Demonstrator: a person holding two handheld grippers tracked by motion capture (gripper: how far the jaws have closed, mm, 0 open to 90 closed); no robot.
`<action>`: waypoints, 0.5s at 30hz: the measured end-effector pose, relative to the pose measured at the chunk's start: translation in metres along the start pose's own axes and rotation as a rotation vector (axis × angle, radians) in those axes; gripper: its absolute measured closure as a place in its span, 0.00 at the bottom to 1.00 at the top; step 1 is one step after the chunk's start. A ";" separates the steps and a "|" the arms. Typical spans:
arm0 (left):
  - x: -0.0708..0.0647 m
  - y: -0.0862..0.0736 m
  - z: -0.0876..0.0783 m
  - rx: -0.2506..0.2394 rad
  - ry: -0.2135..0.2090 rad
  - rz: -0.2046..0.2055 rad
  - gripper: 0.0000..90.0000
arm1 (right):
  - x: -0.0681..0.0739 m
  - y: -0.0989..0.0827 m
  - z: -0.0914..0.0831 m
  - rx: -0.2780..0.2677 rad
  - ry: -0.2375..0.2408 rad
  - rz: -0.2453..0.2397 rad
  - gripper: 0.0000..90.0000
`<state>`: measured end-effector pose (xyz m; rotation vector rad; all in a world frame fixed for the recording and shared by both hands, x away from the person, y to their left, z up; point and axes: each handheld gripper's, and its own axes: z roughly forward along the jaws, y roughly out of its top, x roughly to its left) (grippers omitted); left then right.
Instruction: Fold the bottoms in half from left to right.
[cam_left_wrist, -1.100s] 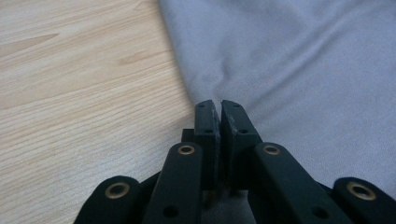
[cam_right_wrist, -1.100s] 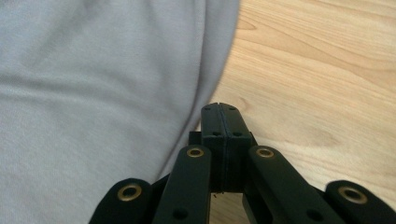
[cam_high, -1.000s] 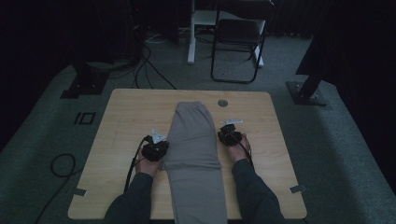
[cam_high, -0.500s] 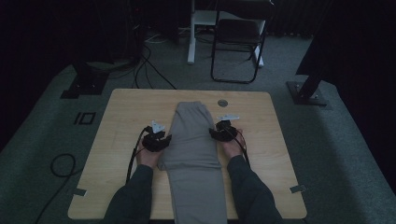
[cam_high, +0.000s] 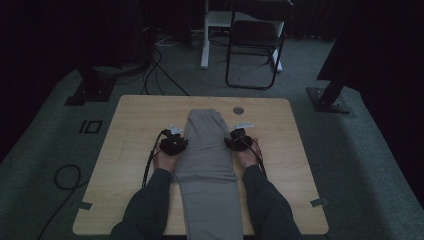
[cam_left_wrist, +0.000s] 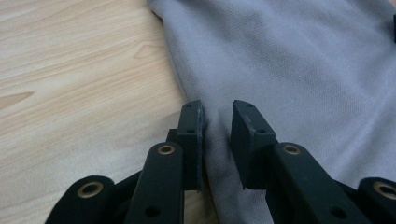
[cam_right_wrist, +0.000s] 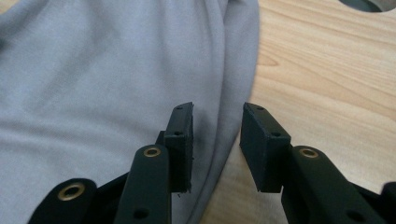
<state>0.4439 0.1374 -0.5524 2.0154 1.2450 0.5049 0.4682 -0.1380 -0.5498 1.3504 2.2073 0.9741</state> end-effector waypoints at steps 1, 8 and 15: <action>-0.001 -0.002 -0.002 -0.004 -0.007 0.000 0.82 | 0.001 -0.001 -0.001 0.000 0.003 -0.004 0.74; -0.009 -0.016 -0.016 -0.006 -0.033 0.021 0.83 | 0.005 -0.018 -0.016 -0.017 0.024 -0.028 0.80; -0.018 -0.033 -0.032 -0.011 -0.054 0.048 0.83 | 0.013 -0.037 -0.033 -0.028 0.051 -0.048 0.86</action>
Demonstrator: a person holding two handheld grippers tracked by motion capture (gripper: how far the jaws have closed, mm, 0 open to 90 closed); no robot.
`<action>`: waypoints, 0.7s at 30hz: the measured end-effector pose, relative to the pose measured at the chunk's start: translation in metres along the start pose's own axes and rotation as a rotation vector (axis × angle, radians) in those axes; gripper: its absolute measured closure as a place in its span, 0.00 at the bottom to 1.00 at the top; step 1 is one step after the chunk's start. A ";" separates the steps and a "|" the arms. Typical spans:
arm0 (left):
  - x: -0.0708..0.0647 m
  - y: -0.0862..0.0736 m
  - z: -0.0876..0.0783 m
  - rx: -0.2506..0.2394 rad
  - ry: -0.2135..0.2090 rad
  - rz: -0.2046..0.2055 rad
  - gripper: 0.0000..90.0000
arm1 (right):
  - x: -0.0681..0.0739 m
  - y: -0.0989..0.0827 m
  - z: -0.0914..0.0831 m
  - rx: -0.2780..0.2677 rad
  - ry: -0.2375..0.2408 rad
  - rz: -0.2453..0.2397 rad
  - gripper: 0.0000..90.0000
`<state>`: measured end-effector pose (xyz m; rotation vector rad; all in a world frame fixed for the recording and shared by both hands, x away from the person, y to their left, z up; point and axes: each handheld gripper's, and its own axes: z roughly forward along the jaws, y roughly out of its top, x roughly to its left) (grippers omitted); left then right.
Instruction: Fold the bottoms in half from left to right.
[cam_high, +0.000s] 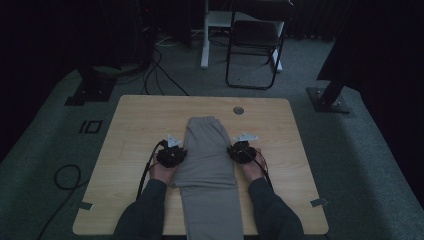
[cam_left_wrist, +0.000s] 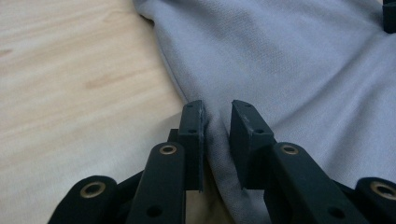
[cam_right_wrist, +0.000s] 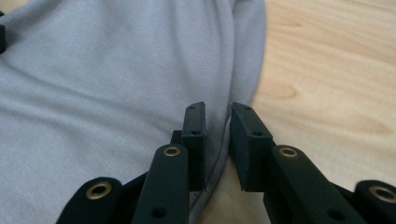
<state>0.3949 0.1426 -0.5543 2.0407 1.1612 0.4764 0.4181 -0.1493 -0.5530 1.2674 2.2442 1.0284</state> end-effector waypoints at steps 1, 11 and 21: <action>-0.001 -0.003 -0.003 0.000 -0.005 0.002 0.83 | 0.001 -0.002 -0.002 0.000 0.005 -0.001 0.86; -0.015 -0.017 -0.019 0.005 -0.028 0.023 0.83 | 0.012 -0.022 -0.022 -0.007 0.025 -0.021 0.86; -0.029 -0.033 -0.035 0.011 -0.049 0.027 0.83 | 0.022 -0.032 -0.034 0.003 0.039 -0.026 0.87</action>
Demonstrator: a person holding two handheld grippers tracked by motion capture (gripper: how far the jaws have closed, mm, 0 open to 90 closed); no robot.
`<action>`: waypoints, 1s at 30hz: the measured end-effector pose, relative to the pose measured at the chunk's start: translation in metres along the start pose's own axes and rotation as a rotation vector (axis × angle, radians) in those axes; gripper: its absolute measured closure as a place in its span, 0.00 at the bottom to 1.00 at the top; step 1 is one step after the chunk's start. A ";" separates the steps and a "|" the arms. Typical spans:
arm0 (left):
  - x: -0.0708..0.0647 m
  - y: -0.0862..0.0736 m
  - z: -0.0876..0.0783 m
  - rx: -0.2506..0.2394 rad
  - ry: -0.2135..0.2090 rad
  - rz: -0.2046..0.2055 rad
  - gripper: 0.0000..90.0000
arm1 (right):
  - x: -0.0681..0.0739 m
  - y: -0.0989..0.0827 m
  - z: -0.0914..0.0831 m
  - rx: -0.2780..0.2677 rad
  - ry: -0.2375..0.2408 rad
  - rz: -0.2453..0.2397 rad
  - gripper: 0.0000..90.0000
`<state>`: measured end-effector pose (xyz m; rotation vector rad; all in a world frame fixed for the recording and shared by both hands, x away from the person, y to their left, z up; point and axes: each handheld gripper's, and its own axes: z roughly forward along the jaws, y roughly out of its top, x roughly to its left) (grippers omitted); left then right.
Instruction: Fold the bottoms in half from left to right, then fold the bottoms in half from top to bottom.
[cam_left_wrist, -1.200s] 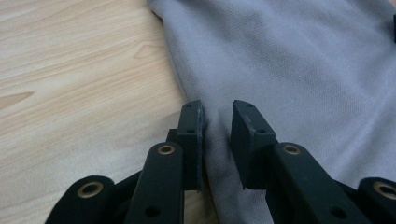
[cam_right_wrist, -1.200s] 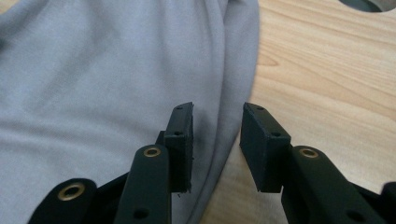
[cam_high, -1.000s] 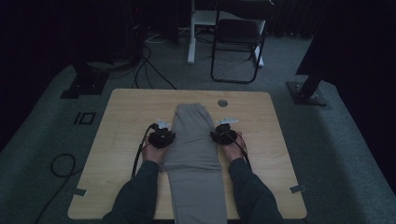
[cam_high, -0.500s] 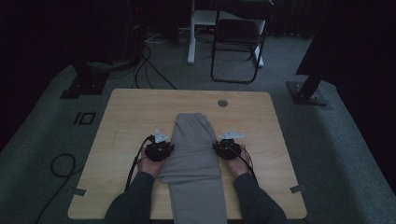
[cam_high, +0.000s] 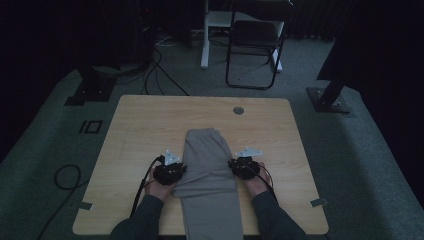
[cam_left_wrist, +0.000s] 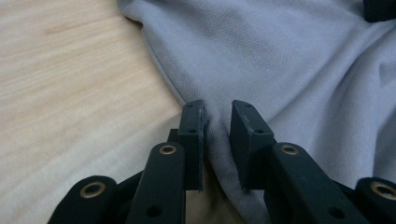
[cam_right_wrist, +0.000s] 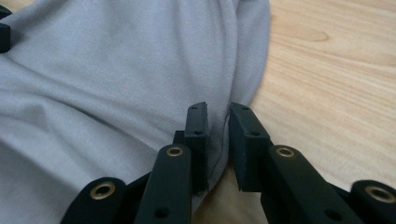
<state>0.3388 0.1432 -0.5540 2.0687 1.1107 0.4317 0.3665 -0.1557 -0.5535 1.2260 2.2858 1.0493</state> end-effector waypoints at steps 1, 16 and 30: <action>-0.002 -0.002 -0.002 0.002 0.001 0.003 0.83 | 0.001 -0.001 -0.001 0.004 0.003 0.002 0.88; -0.010 -0.007 -0.007 0.003 0.000 0.013 0.83 | 0.008 -0.006 -0.007 0.007 0.011 -0.013 0.88; 0.002 0.011 -0.004 -0.005 -0.031 -0.001 0.65 | 0.008 -0.004 -0.005 0.013 0.019 -0.014 0.85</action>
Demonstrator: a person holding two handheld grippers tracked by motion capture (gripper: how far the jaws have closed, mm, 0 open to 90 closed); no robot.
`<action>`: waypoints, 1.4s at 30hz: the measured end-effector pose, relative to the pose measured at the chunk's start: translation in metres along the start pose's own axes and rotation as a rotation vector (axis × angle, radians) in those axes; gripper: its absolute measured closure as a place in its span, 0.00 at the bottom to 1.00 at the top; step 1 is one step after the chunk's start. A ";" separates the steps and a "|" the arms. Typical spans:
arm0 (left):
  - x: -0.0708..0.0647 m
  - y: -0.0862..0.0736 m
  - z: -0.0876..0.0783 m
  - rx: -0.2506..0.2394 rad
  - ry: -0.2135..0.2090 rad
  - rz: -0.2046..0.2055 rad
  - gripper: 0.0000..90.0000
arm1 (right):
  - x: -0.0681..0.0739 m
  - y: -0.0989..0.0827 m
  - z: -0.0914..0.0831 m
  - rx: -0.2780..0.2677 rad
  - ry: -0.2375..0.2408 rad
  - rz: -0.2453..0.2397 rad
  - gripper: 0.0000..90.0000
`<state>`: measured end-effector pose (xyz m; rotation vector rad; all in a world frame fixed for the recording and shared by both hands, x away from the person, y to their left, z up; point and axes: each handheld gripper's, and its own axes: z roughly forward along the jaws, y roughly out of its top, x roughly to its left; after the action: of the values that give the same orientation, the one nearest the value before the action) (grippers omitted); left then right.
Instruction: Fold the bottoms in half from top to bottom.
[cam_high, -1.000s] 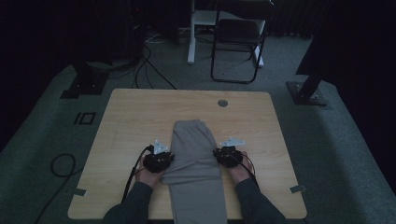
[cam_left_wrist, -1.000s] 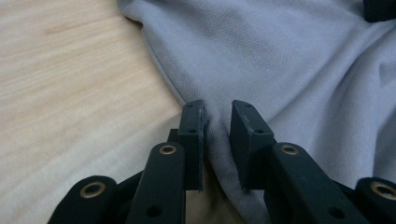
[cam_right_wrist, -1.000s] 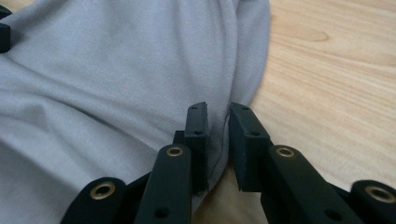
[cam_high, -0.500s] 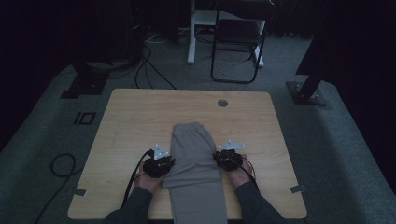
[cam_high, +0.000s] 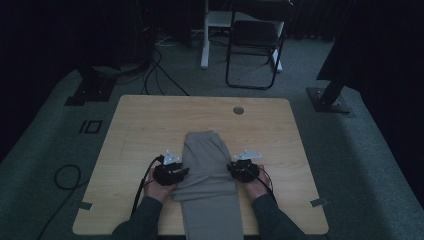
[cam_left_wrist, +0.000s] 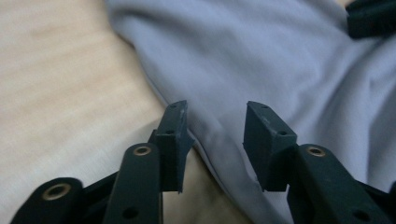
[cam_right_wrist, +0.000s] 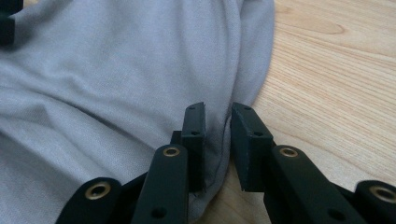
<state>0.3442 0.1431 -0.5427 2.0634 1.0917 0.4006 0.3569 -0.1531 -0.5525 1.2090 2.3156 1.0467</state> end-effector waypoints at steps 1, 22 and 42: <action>0.002 0.004 0.001 -0.005 0.010 0.003 0.65 | 0.000 0.000 0.000 0.000 0.001 -0.001 0.85; 0.034 0.041 0.051 0.044 0.074 -0.076 0.90 | -0.005 0.013 0.004 0.018 -0.011 0.011 0.71; 0.038 0.053 0.061 0.063 0.091 -0.042 0.94 | -0.026 0.075 0.068 0.066 -0.073 0.057 0.76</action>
<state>0.4321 0.1260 -0.5466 2.0908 1.2140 0.4474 0.4539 -0.1154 -0.5451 1.3228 2.2887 0.9361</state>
